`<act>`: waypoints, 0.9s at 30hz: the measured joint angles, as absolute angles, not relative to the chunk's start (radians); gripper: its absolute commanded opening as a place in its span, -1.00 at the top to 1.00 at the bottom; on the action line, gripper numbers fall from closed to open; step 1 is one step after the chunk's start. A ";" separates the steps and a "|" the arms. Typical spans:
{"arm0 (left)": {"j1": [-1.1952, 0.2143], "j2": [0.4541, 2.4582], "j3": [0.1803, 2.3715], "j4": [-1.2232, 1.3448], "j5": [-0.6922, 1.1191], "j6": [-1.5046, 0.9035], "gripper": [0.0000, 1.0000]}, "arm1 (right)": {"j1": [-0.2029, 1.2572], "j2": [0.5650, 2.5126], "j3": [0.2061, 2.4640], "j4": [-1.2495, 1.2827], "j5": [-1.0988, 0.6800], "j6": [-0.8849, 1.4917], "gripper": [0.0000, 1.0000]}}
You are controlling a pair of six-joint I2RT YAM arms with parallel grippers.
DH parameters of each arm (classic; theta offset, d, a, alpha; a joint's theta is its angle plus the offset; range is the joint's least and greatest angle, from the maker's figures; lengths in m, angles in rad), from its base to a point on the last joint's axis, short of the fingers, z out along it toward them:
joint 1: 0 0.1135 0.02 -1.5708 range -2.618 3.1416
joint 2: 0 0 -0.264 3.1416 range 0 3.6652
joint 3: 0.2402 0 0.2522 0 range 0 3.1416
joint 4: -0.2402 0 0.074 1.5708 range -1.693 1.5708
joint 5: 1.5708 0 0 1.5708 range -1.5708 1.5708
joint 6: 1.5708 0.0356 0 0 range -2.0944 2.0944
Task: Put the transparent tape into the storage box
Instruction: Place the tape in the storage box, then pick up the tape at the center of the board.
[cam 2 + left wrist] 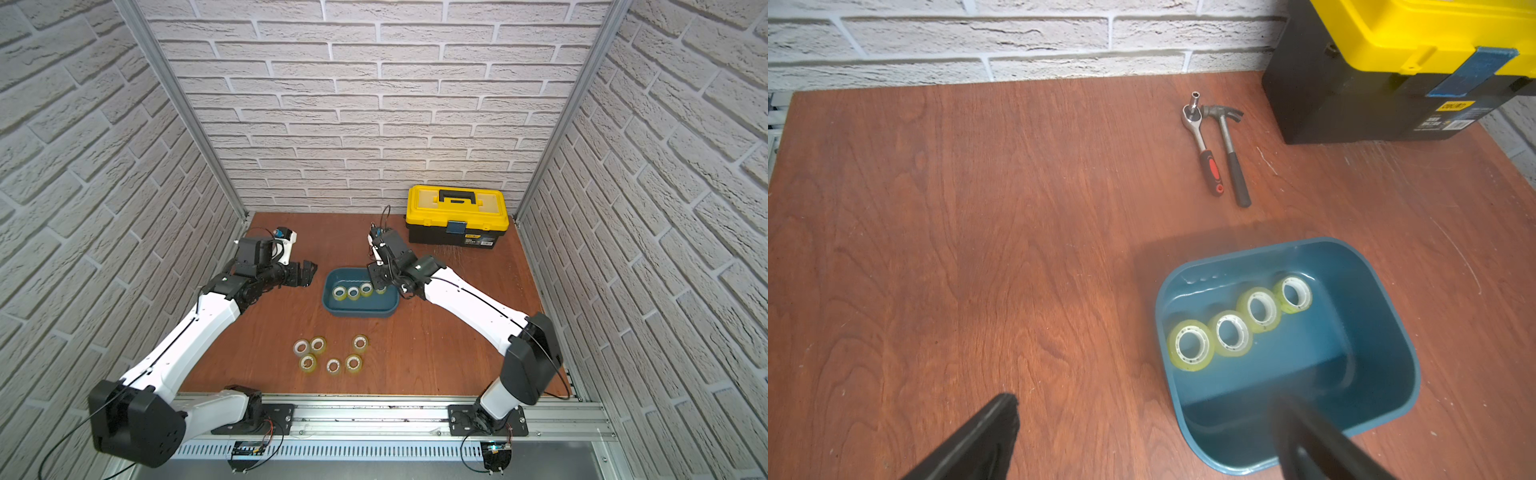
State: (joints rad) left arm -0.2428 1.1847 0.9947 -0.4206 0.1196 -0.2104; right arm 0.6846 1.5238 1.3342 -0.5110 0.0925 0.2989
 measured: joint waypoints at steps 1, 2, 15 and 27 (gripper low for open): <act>-0.243 1.180 0.989 -0.419 0.119 -0.210 -0.97 | 0.686 1.483 1.282 -0.483 0.088 0.300 -0.04; -0.243 1.174 0.986 -0.420 0.118 -0.210 -0.97 | 0.689 1.438 1.219 -0.456 0.084 0.300 -0.06; -0.243 1.178 0.986 -0.419 0.101 -0.208 -0.97 | 0.730 1.174 0.816 -0.339 0.046 0.389 -0.58; -0.239 1.241 0.998 -0.428 0.046 -0.214 -0.97 | 0.860 1.277 0.654 -0.183 0.027 0.543 -0.79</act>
